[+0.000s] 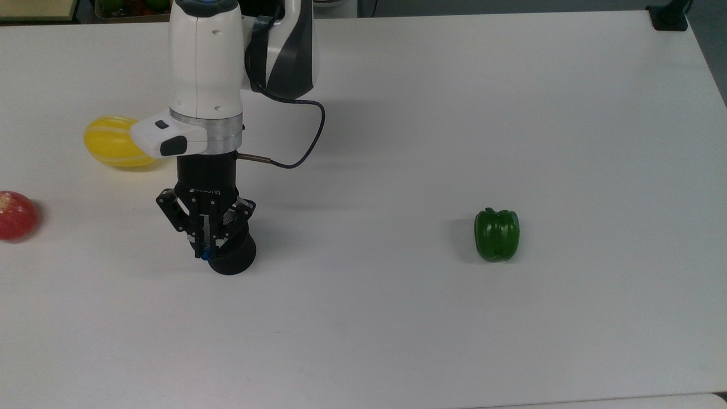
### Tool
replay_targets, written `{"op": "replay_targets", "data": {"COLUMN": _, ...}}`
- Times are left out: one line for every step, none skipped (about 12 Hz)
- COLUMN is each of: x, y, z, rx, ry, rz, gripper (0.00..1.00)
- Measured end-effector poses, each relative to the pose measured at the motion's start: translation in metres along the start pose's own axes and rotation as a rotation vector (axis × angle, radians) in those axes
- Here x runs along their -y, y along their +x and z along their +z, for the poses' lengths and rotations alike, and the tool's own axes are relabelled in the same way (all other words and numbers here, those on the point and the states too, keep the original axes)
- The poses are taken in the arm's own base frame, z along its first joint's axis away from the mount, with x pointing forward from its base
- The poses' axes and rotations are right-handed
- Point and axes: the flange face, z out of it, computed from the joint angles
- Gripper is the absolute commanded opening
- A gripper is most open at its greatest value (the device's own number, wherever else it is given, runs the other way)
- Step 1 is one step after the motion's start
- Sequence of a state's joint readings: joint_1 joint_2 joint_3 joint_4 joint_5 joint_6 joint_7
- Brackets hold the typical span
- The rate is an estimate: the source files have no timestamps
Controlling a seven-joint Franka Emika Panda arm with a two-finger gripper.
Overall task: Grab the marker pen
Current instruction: 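Lift the marker straight up out of the pen cup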
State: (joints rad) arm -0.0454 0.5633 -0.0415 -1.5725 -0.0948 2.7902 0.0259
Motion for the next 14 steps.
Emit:
{"op": "replay_targets", "data": {"x": 0.000, "y": 0.000, "z": 0.000, "rx": -0.001, "ry": 0.000, "rz": 0.000, "gripper": 0.11}}
{"op": "replay_targets", "data": {"x": 0.000, "y": 0.001, "z": -0.001, "rx": -0.003, "ry": 0.000, "rz": 0.000, "gripper": 0.09}}
{"op": "replay_targets", "data": {"x": 0.001, "y": 0.002, "z": -0.002, "rx": -0.005, "ry": 0.000, "rz": -0.001, "gripper": 0.09}}
{"op": "replay_targets", "data": {"x": 0.001, "y": 0.003, "z": -0.002, "rx": -0.008, "ry": 0.000, "rz": -0.001, "gripper": 0.09}}
{"op": "replay_targets", "data": {"x": 0.001, "y": 0.004, "z": -0.003, "rx": -0.010, "ry": 0.000, "rz": -0.001, "gripper": 0.09}}
{"op": "replay_targets", "data": {"x": 0.001, "y": 0.005, "z": -0.004, "rx": -0.012, "ry": 0.000, "rz": -0.001, "gripper": 0.09}}
{"op": "replay_targets", "data": {"x": 0.001, "y": 0.007, "z": -0.005, "rx": -0.016, "ry": 0.000, "rz": -0.001, "gripper": 0.09}}
{"op": "replay_targets", "data": {"x": 0.000, "y": 0.009, "z": -0.007, "rx": -0.022, "ry": 0.000, "rz": -0.001, "gripper": 0.09}}
{"op": "replay_targets", "data": {"x": 0.000, "y": 0.014, "z": -0.013, "rx": -0.033, "ry": -0.001, "rz": 0.000, "gripper": 0.09}}
{"op": "replay_targets", "data": {"x": -0.001, "y": 0.021, "z": -0.023, "rx": -0.052, "ry": -0.001, "rz": 0.001, "gripper": 0.09}}
{"op": "replay_targets", "data": {"x": -0.002, "y": 0.030, "z": -0.036, "rx": -0.073, "ry": -0.002, "rz": 0.002, "gripper": 0.09}}
{"op": "replay_targets", "data": {"x": -0.002, "y": 0.039, "z": -0.051, "rx": -0.098, "ry": -0.002, "rz": 0.006, "gripper": 0.09}}
{"op": "replay_targets", "data": {"x": -0.003, "y": 0.047, "z": -0.068, "rx": -0.123, "ry": -0.001, "rz": 0.019, "gripper": 0.09}}
{"op": "replay_targets", "data": {"x": -0.004, "y": 0.056, "z": -0.085, "rx": -0.148, "ry": -0.001, "rz": 0.032, "gripper": 0.09}}
